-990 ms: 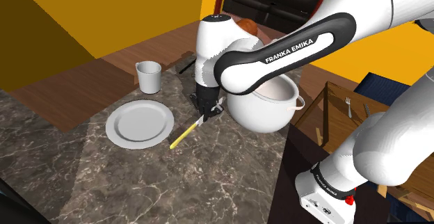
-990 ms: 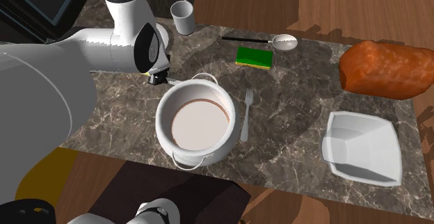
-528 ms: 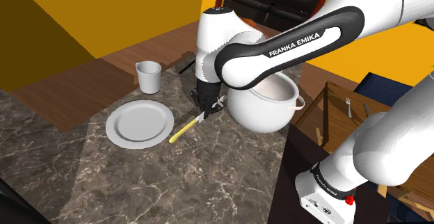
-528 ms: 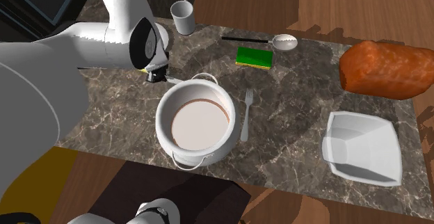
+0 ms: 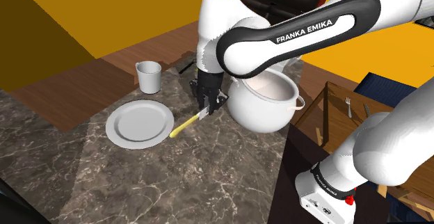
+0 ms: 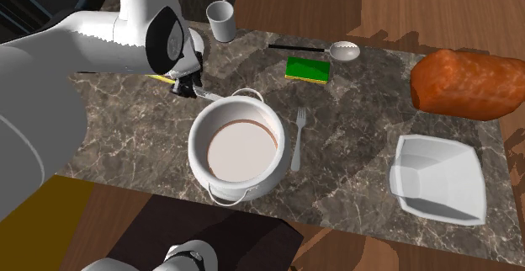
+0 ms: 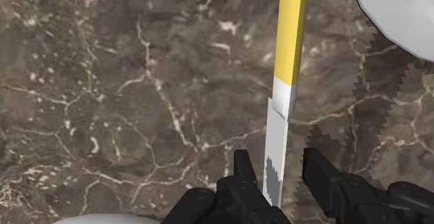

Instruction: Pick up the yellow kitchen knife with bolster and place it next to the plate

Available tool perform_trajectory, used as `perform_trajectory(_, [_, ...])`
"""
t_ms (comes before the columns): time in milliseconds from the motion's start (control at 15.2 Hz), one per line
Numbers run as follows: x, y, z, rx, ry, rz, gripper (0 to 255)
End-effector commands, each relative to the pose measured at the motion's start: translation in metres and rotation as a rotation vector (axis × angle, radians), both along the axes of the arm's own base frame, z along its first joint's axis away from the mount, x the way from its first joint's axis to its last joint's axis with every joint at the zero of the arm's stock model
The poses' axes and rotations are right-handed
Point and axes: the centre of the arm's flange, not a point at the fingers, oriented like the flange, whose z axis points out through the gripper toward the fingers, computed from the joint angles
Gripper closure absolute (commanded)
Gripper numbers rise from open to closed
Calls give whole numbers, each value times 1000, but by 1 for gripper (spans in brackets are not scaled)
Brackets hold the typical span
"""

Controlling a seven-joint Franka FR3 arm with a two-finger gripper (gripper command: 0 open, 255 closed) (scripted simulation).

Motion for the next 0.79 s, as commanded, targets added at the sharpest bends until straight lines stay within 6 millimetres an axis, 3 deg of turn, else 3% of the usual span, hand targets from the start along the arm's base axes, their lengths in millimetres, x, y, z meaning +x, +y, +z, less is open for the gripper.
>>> perform_trajectory(0, [2, -5, 11, -8, -3, -2, 0])
perform_trajectory(198, [6, -16, 38, -27, -10, -8, 0])
perform_trajectory(726, [3, -19, -2, -27, -10, -8, 0])
